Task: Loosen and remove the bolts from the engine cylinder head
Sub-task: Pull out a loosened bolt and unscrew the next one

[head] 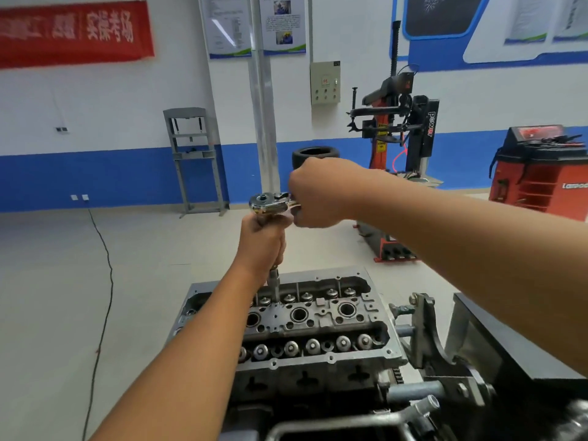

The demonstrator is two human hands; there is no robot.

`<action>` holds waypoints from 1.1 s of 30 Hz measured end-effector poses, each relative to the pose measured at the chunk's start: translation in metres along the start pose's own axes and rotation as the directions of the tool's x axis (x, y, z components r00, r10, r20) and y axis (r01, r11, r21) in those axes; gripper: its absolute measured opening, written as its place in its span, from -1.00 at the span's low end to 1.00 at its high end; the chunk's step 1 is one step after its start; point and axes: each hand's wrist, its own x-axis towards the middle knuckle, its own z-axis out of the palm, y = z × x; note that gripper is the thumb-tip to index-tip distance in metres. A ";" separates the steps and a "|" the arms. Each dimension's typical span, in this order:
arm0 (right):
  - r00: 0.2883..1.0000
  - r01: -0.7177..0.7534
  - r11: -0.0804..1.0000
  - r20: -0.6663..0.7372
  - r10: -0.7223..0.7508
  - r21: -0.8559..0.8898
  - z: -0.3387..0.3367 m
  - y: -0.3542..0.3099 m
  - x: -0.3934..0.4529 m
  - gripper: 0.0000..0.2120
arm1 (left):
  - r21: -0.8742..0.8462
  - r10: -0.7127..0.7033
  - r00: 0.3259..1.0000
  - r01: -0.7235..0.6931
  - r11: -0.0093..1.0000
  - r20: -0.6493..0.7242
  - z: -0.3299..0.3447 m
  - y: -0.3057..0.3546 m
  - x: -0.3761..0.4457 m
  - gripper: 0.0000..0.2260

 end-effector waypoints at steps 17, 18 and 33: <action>0.990 -0.102 0.974 0.115 0.080 0.204 0.000 -0.013 0.009 -0.81 | 0.045 0.005 1.000 -0.004 0.999 -0.019 0.002 -0.002 0.003 -0.67; 0.972 -0.168 0.915 0.218 0.091 0.367 -0.003 -0.014 0.005 -0.84 | 0.074 -0.001 0.999 0.004 0.997 -0.047 0.004 -0.003 0.006 -0.75; 0.992 -0.107 0.919 0.103 0.073 0.378 0.002 -0.017 0.000 -0.91 | 0.003 0.026 0.997 -0.026 1.000 -0.071 -0.001 -0.010 0.006 -0.74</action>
